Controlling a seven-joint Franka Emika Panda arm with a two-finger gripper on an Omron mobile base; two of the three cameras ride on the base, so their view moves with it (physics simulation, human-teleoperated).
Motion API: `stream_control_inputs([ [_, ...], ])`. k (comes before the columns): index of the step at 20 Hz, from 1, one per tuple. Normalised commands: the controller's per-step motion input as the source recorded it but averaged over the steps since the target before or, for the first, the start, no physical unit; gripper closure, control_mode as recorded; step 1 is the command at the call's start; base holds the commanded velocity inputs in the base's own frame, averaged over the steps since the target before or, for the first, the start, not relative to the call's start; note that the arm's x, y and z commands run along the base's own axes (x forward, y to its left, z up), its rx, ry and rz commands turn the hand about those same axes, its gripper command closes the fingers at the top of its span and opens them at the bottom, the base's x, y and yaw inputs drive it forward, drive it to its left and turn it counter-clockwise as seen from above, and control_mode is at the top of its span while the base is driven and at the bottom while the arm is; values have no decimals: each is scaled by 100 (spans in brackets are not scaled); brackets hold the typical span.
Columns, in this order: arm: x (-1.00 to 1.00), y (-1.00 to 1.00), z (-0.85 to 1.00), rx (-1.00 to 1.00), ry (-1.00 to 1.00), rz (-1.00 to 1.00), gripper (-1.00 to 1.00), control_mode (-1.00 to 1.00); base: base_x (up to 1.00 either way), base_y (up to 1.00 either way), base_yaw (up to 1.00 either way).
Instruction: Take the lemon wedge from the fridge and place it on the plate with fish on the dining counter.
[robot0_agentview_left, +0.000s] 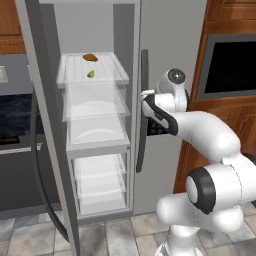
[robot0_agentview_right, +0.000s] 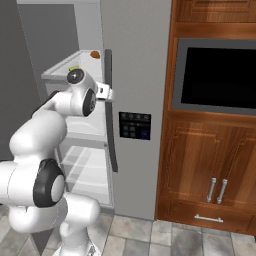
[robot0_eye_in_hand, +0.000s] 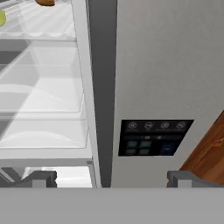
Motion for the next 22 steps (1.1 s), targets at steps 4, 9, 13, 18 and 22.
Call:
stream_control_inputs([
  [4,39,0,-5,0,0,0,-100,-100,0,0,0],
  [9,34,0,-8,1,0,0,-100,-100,0,0,0],
  [13,11,0,-10,1,0,0,-100,-100,0,0,0],
  [18,4,0,-1,0,0,0,-100,-100,0,0,0],
  [22,13,0,-5,0,0,0,-100,-100,0,0,0],
])
